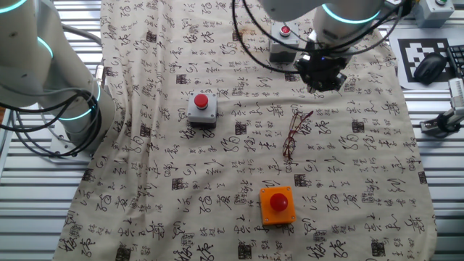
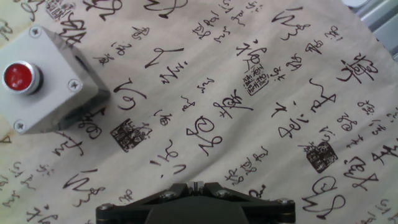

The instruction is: Unfold the leg of the glasses (with one hand)

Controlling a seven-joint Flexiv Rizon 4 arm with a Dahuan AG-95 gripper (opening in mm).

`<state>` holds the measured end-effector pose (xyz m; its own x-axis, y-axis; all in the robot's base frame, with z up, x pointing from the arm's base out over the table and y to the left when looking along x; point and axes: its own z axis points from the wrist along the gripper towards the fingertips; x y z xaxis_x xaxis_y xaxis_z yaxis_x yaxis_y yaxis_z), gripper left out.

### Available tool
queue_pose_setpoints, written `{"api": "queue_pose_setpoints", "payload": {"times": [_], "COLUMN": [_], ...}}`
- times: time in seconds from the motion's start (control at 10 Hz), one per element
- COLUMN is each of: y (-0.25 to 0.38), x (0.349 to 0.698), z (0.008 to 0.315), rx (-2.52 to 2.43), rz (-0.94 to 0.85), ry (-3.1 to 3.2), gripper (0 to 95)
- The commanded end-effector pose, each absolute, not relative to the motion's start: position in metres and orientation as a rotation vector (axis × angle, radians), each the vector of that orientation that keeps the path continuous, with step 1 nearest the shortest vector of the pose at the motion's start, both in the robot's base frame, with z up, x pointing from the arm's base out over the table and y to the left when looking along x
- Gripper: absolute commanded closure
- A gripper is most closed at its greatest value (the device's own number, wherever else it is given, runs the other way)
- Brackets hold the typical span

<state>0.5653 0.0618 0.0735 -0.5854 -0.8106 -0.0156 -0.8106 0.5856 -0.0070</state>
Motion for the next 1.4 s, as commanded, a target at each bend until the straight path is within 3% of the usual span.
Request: {"api": "queue_pose_setpoints", "payload": {"times": [0.1, 1.4], "y": [0.057, 0.011], "x": [0.563, 0.563], "z": [0.071, 0.071], "rx": [-1.483, -1.644], "rz": [-0.041, -0.074], "ry": [2.761, 2.712], "gripper": [95.0, 95.0]}}
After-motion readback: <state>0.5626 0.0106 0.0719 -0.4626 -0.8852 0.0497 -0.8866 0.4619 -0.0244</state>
